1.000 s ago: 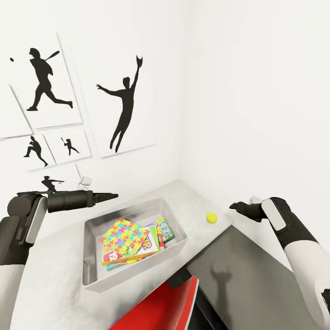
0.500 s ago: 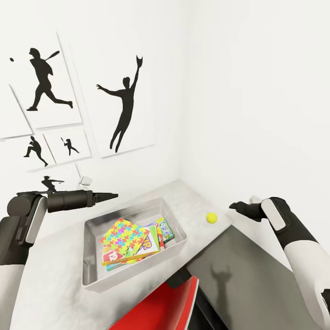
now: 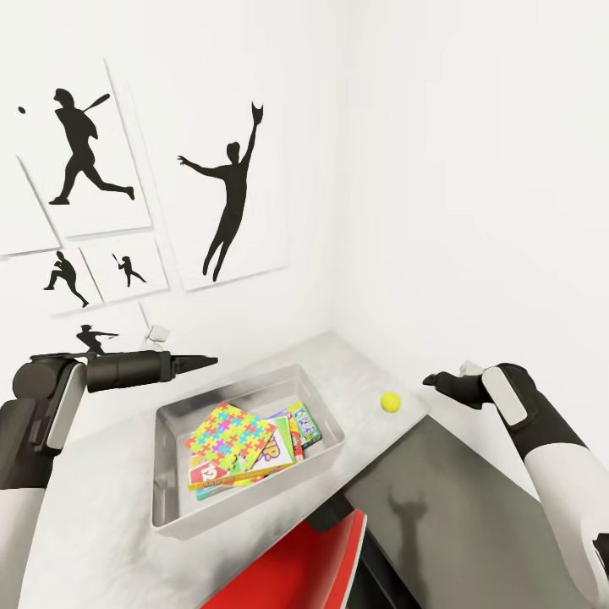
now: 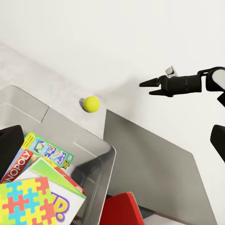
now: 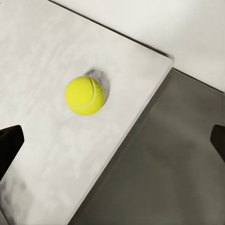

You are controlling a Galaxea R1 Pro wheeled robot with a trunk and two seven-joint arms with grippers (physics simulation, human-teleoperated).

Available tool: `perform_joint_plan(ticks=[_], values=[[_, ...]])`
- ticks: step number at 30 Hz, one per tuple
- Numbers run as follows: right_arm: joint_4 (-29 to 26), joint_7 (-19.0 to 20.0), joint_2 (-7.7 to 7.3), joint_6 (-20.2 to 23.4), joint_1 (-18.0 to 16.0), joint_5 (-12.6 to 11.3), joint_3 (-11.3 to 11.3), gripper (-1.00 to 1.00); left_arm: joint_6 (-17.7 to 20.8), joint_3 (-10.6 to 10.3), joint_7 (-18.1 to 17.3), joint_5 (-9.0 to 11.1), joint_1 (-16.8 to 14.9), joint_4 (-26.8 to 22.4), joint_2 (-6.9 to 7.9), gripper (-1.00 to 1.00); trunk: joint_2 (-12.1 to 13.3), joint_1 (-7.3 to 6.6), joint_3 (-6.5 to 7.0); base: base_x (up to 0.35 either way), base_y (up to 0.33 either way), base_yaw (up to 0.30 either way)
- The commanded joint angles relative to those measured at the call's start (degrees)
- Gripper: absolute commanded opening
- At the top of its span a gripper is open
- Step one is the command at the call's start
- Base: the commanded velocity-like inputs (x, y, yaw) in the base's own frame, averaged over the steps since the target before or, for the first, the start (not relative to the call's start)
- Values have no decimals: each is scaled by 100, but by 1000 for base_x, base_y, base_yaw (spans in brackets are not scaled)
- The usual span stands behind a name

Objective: Put all the toys in the child's room - the three board games (two on the bed and one on the table), the two jigsaw puzzles on the table, and the tennis ball on the table - inside the toy box on the table in the child's room.

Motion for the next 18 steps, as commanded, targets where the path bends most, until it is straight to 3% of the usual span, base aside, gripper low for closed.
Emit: perform_joint_plan(ticks=[1,10,15,18], values=[[-9,-52,-1,18,-5,-61,5,100,29,0,-17,1,-6,-3,1,100,-13,4,-13,0,0,0],[-27,-69,39,349,-11,-57,14,100,35,2,-45,9,-11,-279,-11,100,-13,4,-13,0,0,0],[-50,-171,78,595,-29,154,51,100,35,-12,-56,6,-53,-335,-39,100,-13,4,-13,0,0,0],[-43,-231,84,659,-79,274,59,100,35,-47,-59,11,-297,-325,-103,100,-13,4,-13,0,0,0]])
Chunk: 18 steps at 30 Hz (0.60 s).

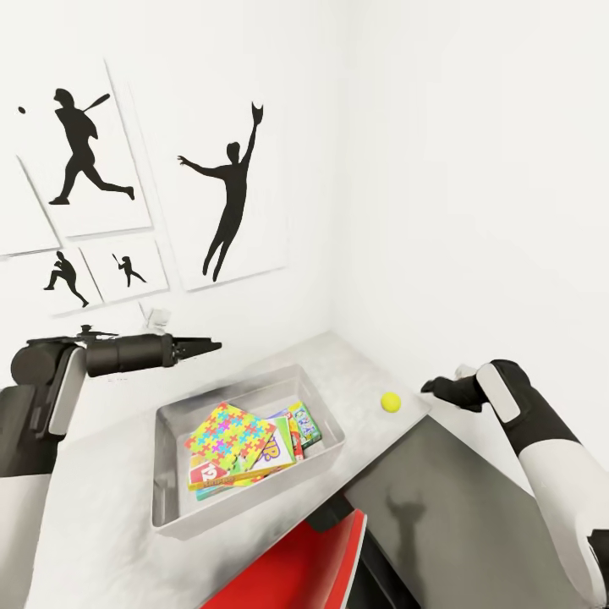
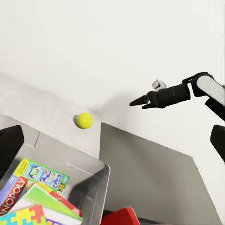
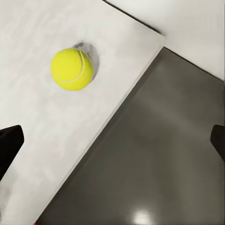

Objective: Put all the toys in the child's room - the three board games (two on the bed and one on the table), the two jigsaw puzzles on the table, and the tennis ball on the table - inside the toy box on the table in the child's room.

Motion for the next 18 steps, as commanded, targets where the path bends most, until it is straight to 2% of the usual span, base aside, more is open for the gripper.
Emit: perform_joint_plan(ticks=[1,4,5,8,10,11,14,15,17,18], values=[[-6,-60,-3,25,-21,-51,10,100,30,-21,-15,-6,-89,22,-32,100,-13,4,-13,0,0,0],[-14,-72,6,51,-125,-31,11,100,30,-207,-14,-16,-401,197,-194,100,-13,4,-13,0,0,0],[-16,-75,15,71,-195,-26,11,100,30,-327,-14,-18,-570,367,-253,100,-13,4,-13,0,0,0],[-17,-79,36,122,-279,-17,12,100,30,-477,-14,-20,-891,734,-314,100,-13,4,-13,0,0,0],[-18,-88,76,171,-337,-7,12,100,30,-573,-14,-23,-1265,1186,-397,100,-13,4,-15,0,0,0],[-17,-95,98,190,-383,0,12,100,30,-626,-12,-28,-1502,1498,-500,100,-13,4,-17,0,0,0],[-15,-102,128,211,-486,7,12,100,30,-810,-3,-51,-1873,2031,-784,100,-13,4,-32,0,0,0],[-13,-104,142,217,-528,9,12,100,30,-953,-1,-76,-2002,2191,-916,100,-13,4,-39,0,0,0],[-12,-108,166,223,-558,10,15,100,30,-1121,1,-111,-2102,2290,-1025,100,-13,4,-55,0,0,0],[-11,-112,207,229,-584,14,17,100,30,-1304,2,-139,-2175,2347,-1121,100,-13,4,-64,0,0,0]])
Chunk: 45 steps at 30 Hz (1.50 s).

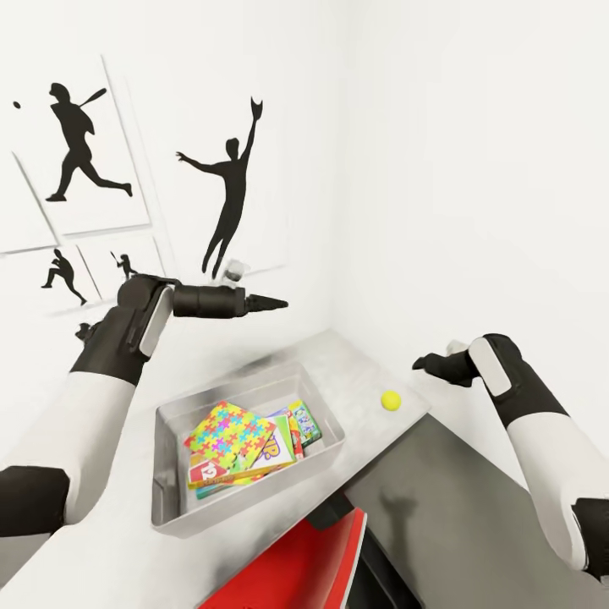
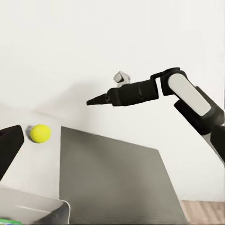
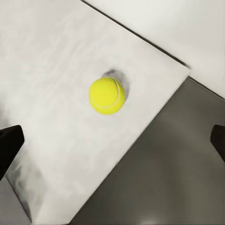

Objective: Put all the toys in the child's room - the three board games (two on the bed and one on the table), the two jigsaw puzzles on the table, and the tennis ball on the table - inside the toy box on the table in the child's room.

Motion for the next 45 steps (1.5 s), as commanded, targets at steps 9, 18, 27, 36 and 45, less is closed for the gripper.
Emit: perform_joint_plan(ticks=[9,18,27,36,45], values=[[27,-278,232,20,-156,-46,45,100,30,-602,-11,16,-159,-605,-370,100,-14,3,-96,0,0,0],[10,-386,250,12,-181,-44,48,100,30,-647,-20,41,-165,-1567,-477,100,-14,3,-181,0,0,0],[-11,-385,196,26,-197,-46,49,100,30,-648,-793,100,-172,-2584,-429,100,-14,3,-266,0,0,0],[-12,-376,185,36,-353,-54,49,100,30,-648,-1262,120,-205,-2670,-471,100,-14,3,-351,0,0,0],[-1,-378,211,37,-478,-49,49,100,30,-667,-1296,109,-209,-2675,-469,100,-14,3,-436,0,0,0]])
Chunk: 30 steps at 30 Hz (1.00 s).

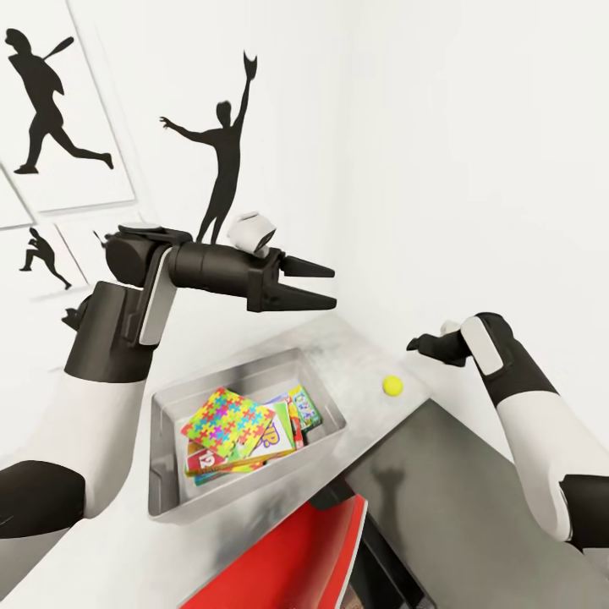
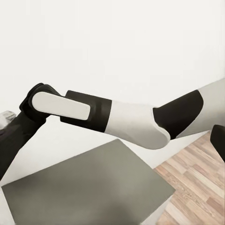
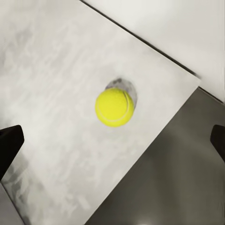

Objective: Put all the toys in the child's room - the three board games (two on the bed and one on the table), the two jigsaw puzzles on the table, and the tennis ball on the table - inside the toy box on the table in the child's room.

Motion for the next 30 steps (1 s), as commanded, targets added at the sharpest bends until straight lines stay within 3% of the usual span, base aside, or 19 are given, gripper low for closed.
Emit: perform_joint_plan(ticks=[1,17,27,30], values=[[-1,-55,1,13,-12,-58,13,100,59,-9,-5,17,-7,0,9,100,-13,3,-22,0,0,0],[23,-60,36,33,-144,-71,23,100,59,22,-1,2,-8,-2,62,100,-13,3,-173,0,0,0],[20,-54,46,95,-158,-82,22,100,59,33,-12,8,-8,-1,-6,100,-13,3,-267,0,0,0],[18,-52,49,98,-164,-87,22,100,59,36,-13,12,-8,-1,-105,100,-13,3,-296,0,0,0]])
